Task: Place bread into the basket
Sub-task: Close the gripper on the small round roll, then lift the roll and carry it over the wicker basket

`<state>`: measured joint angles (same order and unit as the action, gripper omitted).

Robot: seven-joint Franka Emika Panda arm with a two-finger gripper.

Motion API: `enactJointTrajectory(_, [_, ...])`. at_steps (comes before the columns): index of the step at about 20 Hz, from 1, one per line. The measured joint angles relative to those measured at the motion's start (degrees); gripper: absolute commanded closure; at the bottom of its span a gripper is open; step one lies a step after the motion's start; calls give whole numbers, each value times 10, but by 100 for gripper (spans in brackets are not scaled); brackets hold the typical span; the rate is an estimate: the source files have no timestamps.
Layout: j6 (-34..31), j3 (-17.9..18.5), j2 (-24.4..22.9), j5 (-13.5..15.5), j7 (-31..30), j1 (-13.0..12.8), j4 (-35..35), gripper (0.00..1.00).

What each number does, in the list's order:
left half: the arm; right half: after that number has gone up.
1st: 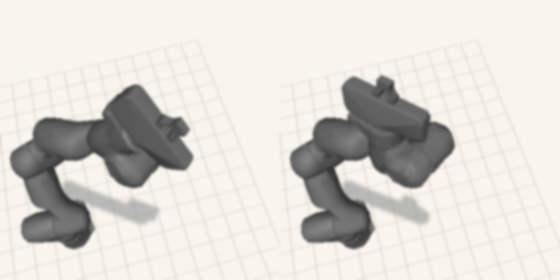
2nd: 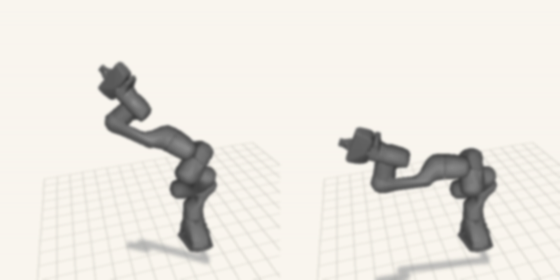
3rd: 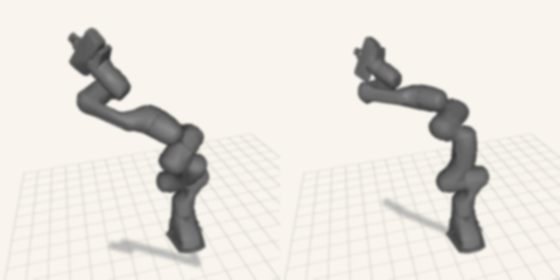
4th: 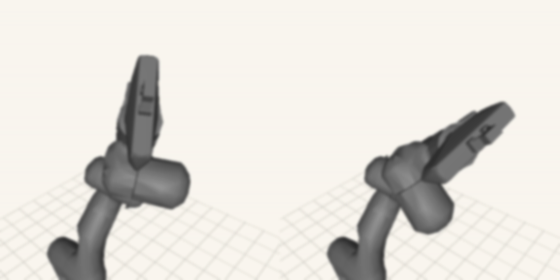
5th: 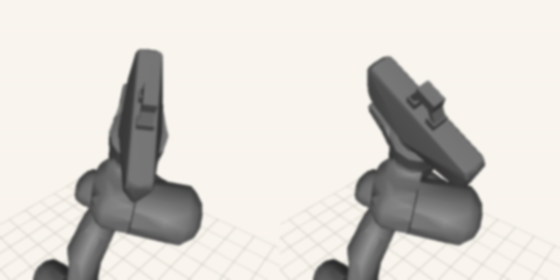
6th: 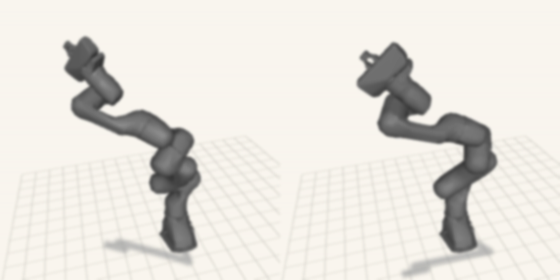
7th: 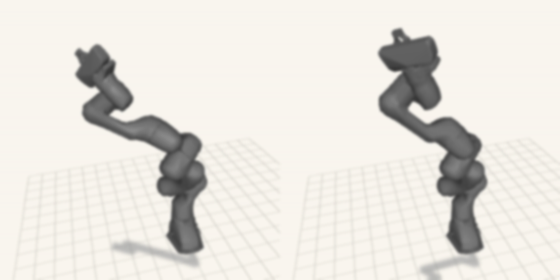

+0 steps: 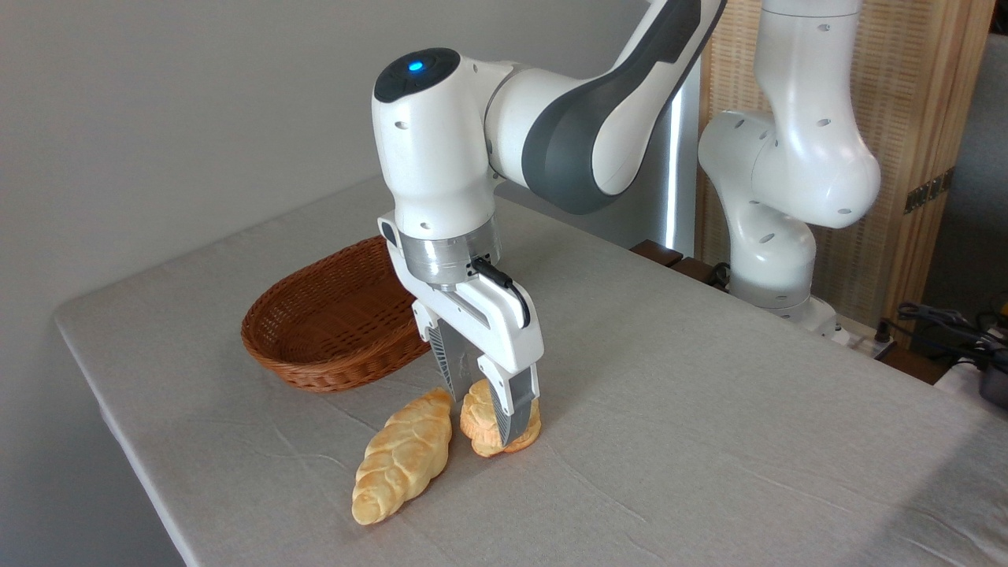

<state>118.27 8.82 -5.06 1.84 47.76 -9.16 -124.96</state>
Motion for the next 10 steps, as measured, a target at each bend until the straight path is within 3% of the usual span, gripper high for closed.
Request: enactJointTrajectory(10, [0, 0, -2, 0, 1, 0, 1, 55])
